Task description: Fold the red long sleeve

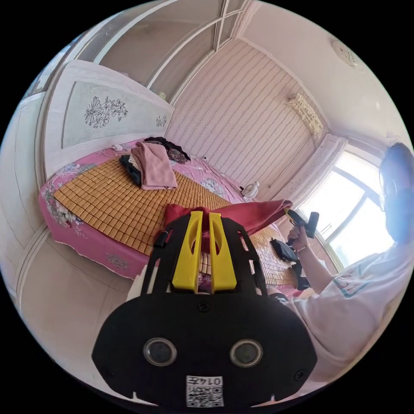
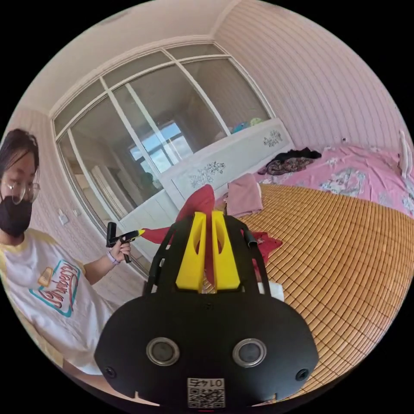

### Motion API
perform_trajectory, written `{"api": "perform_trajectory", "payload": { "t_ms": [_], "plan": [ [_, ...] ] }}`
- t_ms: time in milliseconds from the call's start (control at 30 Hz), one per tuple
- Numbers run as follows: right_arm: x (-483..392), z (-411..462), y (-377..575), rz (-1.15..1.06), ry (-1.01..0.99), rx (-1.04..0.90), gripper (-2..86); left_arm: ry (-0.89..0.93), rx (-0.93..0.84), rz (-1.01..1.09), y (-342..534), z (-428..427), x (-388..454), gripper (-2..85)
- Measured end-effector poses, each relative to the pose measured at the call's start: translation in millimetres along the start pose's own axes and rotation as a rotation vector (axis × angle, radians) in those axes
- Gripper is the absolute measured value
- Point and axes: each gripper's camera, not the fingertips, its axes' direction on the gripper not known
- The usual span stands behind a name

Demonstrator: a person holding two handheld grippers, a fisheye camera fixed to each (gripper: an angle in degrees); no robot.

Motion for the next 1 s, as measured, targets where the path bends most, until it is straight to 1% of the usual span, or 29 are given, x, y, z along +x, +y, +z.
{"api": "perform_trajectory", "payload": {
  "t_ms": [33, 67, 133, 200, 267, 300, 333, 367, 400, 467, 500, 633, 700, 733, 767, 867, 1000],
  "plan": [
    [-14, -20, 7, -0.085, 0.092, 0.014, 2.1, 0.015, -0.015, -0.014, 5, 5, -1, 0.2],
    [-19, -34, 22, -0.114, 0.202, 0.004, 2.4, 0.035, -0.065, -0.043, 16, 18, -2, 0.2],
    [-10, -46, 55, -0.062, 0.333, -0.045, 3.1, 0.059, -0.159, -0.070, 34, 39, -5, 0.3],
    [20, -48, 100, 0.087, 0.399, -0.165, 4.2, 0.055, -0.274, -0.091, 55, 62, -4, 0.3],
    [60, -53, 162, 0.364, 0.420, -0.311, 5.5, 0.028, -0.329, -0.082, 62, 71, 0, 0.3],
    [68, -56, 176, 0.432, 0.460, -0.333, 5.7, 0.020, -0.375, -0.071, 65, 78, 4, 0.3],
    [79, -65, 199, 0.558, 0.566, -0.346, 6.0, 0.018, -0.397, -0.062, 67, 81, 7, 0.3],
    [85, -78, 217, 0.648, 0.614, -0.312, 6.3, 0.000, -0.421, -0.039, 68, 85, 12, 0.2],
    [86, -85, 223, 0.673, 0.606, -0.279, 6.6, -0.016, -0.439, -0.013, 69, 89, 17, 0.2],
    [92, -100, 242, 0.735, 0.516, -0.157, 8.2, -0.020, -0.446, 0.003, 68, 91, 22, 0.1],
    [94, -99, 245, 0.744, 0.495, -0.152, 8.8, -0.018, -0.444, 0.003, 66, 91, 24, 0.1],
    [118, -65, 254, 0.756, 0.344, -0.358, 13.3, -0.020, -0.421, -0.009, 60, 89, 26, 0.2],
    [125, -46, 258, 0.759, 0.269, -0.444, 13.9, -0.026, -0.404, -0.008, 58, 86, 30, 0.2],
    [130, -33, 261, 0.750, 0.228, -0.523, 14.2, -0.031, -0.401, -0.005, 57, 85, 31, 0.2],
    [135, -20, 266, 0.747, 0.218, -0.626, 14.6, -0.041, -0.398, 0.001, 58, 83, 33, 0.2],
    [146, -4, 275, 0.722, 0.273, -0.793, 14.9, -0.053, -0.399, 0.003, 62, 79, 37, 0.2],
    [154, -3, 284, 0.670, 0.325, -0.881, 12.4, -0.050, -0.394, -0.006, 70, 72, 41, 0.1]
  ]
}}
